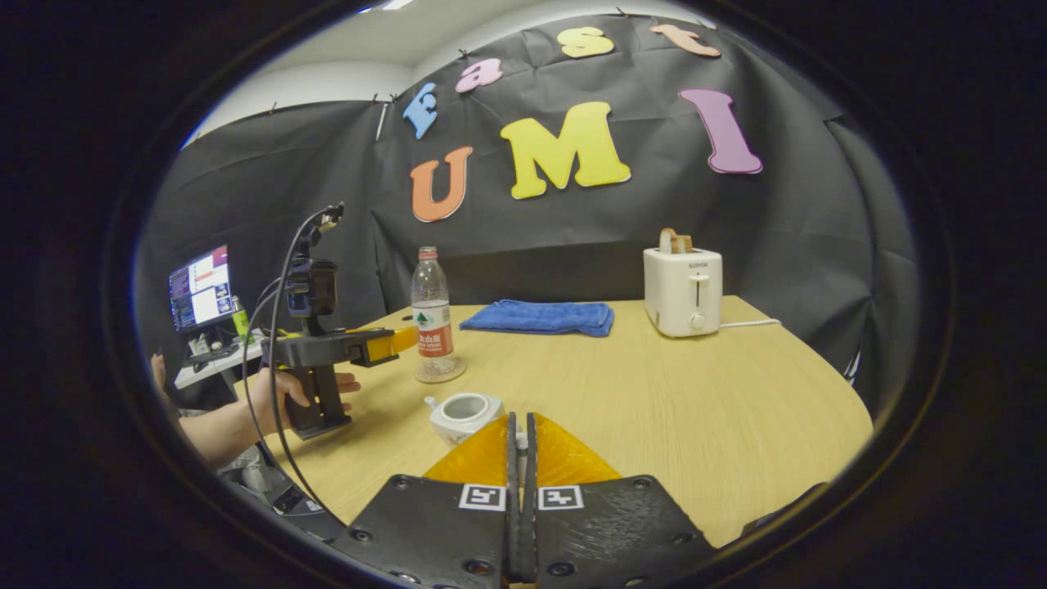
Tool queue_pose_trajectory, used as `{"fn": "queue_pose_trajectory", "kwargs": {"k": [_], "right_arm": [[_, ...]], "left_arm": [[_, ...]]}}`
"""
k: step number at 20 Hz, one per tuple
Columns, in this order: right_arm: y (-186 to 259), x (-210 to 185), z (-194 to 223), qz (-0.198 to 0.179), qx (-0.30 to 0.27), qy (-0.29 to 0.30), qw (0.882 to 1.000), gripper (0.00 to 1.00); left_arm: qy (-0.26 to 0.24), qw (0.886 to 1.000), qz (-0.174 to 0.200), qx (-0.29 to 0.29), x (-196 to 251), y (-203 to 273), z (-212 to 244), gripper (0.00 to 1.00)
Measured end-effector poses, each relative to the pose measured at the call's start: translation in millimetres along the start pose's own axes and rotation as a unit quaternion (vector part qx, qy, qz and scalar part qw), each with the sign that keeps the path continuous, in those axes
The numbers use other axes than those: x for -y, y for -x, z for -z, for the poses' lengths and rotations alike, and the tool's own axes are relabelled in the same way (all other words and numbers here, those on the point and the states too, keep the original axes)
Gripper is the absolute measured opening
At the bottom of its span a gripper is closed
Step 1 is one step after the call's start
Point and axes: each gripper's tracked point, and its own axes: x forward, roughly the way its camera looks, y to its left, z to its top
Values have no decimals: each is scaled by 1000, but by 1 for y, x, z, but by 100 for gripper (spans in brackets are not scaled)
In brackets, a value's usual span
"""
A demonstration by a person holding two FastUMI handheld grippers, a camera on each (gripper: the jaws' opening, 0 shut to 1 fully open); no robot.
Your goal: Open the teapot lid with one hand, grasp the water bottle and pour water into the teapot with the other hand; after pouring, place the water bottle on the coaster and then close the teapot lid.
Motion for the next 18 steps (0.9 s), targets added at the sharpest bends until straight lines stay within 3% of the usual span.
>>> {"fn": "queue_pose_trajectory", "kwargs": {"k": [9,14,18], "right_arm": [[-3,-3,-1,-5,1,1,1000,0],[-13,-15,-16,-21,14,6,1000,0],[-31,-36,-41,-42,42,28,998,0]], "left_arm": [[5,1000,3,-6,0,2,4,97],[13,1000,0,-1,-7,40,10,96],[0,999,-22,26,-26,81,-7,96]]}}
